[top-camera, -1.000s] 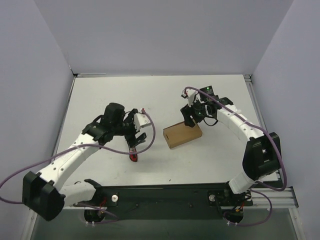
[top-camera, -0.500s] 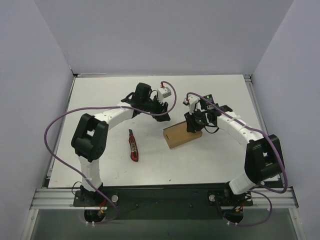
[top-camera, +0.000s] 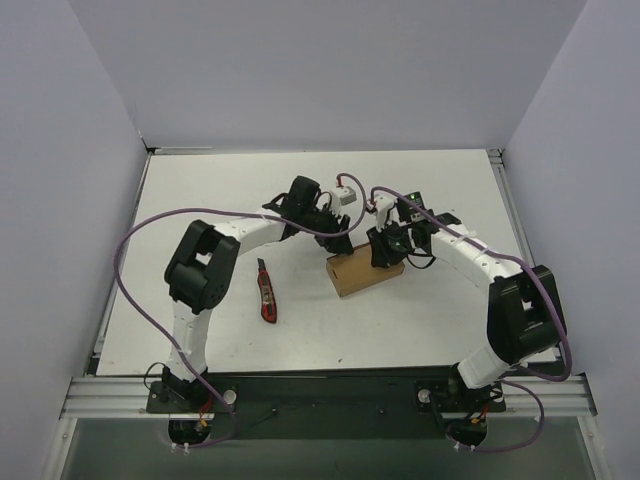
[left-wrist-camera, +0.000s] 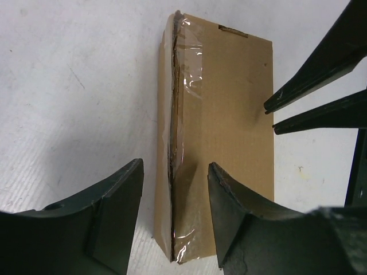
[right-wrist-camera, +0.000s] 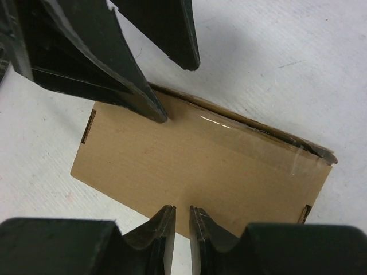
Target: Unpack the express box
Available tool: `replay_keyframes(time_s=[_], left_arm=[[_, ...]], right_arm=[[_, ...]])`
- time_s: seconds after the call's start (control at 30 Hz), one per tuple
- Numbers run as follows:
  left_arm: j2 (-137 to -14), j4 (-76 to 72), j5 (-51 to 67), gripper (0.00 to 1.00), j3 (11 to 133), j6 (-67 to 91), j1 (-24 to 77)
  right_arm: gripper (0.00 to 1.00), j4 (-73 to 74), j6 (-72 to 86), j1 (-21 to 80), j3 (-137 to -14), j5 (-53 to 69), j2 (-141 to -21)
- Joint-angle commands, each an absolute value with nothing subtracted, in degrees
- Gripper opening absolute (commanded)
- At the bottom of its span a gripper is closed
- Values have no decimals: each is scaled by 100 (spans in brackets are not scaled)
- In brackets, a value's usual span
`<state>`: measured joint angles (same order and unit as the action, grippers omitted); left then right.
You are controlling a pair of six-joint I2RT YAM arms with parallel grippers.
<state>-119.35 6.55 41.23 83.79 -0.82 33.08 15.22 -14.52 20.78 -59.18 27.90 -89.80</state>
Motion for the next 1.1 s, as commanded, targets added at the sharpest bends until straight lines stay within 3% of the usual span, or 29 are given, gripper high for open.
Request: replay_keyframes(time_s=[0.0, 0.33, 1.07], left_arm=[[-12111, 360, 3824, 56, 8718, 156, 3428], [-12278, 185, 3823, 42, 8789, 465, 3393], [-12463, -115, 4078, 29, 8701, 730, 3226]], right_arm=[[18, 1573, -1441, 2153, -5783, 2918, -8956], [18, 1608, -1573, 2224, -5388, 2883, -8684], [19, 1644, -1767, 2232, -5352, 2698, -8789]])
